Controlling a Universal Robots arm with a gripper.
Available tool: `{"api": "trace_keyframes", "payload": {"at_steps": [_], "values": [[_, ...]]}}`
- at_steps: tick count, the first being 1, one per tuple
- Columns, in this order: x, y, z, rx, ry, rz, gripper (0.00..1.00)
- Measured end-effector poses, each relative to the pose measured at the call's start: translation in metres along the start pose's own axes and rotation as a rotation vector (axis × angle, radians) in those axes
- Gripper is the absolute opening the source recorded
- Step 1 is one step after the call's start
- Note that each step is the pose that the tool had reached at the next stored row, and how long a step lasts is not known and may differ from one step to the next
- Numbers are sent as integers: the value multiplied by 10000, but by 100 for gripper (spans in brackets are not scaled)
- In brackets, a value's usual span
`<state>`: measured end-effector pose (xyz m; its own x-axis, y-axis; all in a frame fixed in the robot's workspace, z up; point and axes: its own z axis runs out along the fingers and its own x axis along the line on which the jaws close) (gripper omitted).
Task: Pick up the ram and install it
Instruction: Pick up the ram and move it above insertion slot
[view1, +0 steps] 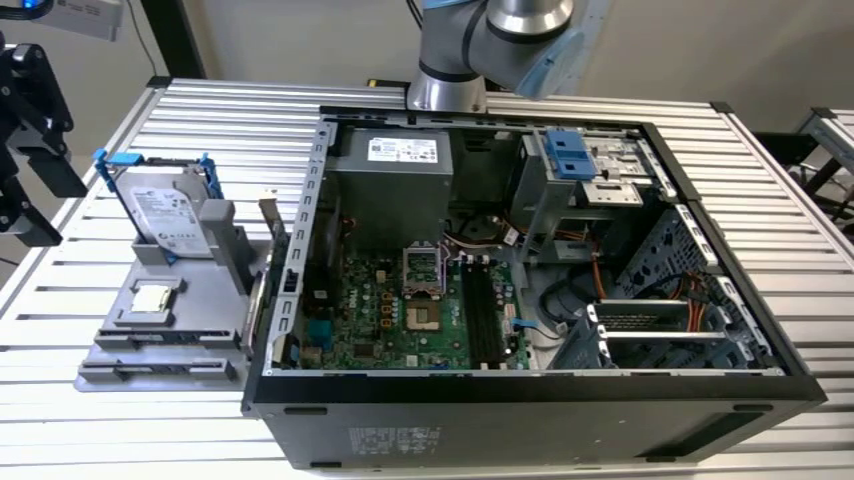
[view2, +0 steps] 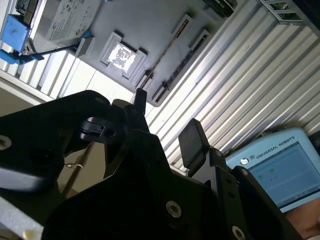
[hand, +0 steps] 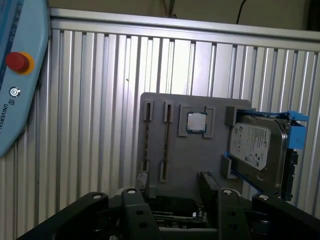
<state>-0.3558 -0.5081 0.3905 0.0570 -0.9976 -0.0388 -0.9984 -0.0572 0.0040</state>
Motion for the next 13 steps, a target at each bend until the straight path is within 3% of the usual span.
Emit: {"api": "trace_keyframes", "payload": {"at_steps": [4,13], "values": [[0,1,14,3,-1,0,100],[6,0,175,3,0,36,100]]}}
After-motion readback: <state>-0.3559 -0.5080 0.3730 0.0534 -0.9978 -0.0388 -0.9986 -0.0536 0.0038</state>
